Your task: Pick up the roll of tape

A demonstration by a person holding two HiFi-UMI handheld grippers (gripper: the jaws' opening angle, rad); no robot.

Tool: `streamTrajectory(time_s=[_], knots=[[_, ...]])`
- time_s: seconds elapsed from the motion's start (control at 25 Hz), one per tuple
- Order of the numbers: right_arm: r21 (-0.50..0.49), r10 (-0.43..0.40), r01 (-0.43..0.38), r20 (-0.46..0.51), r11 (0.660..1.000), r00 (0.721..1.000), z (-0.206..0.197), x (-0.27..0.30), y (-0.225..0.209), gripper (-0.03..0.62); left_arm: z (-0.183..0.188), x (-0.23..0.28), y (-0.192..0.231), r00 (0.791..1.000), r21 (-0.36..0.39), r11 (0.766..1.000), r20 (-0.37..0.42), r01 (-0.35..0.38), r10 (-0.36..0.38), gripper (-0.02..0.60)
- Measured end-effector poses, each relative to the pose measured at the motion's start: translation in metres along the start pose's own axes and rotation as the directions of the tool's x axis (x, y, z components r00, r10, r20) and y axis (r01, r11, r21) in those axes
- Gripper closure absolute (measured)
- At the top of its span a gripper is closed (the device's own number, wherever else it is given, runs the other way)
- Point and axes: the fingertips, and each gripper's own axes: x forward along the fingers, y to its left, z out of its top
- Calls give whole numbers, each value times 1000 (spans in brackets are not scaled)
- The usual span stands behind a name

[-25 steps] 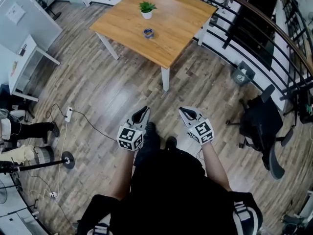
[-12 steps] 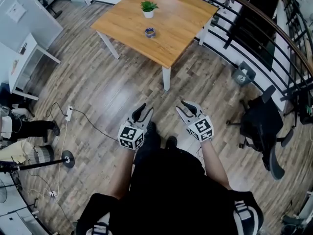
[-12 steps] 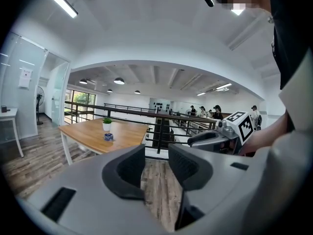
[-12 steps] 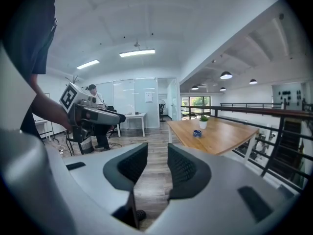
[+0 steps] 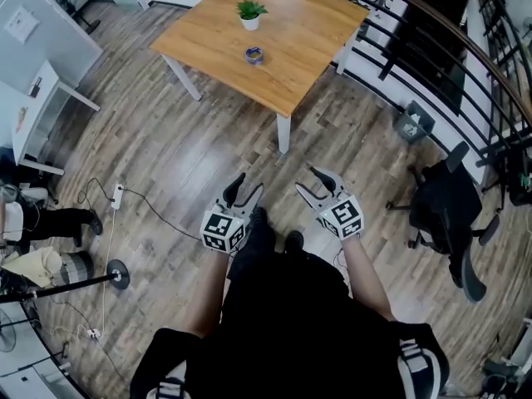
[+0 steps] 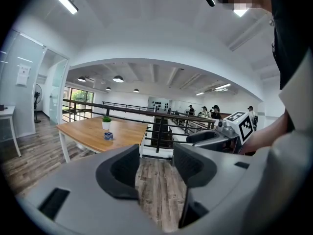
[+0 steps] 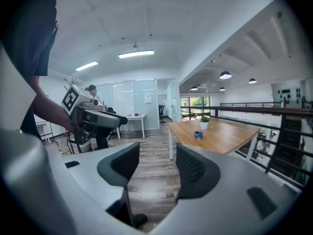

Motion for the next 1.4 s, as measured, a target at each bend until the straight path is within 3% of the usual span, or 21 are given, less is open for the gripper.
streamTrajectory(time_s=[0.24,0.8,1.16,1.4], knots=[[2,-15,15,-14,1000,1000,4,22,-3,342,0,4,24,1000,-15,1000,-3,18,-18,352],[24,-83,84,-36,996,996,27,102,-15,345,13,21,122,999,-80,996,7,48,-47,351],[41,-151,152,-26,988,988,44,163,-29,349,27,41,195,997,-45,996,7,83,-83,350],[58,-168,170,-46,984,985,43,178,-37,349,30,54,212,994,-48,993,-7,106,-106,351]])
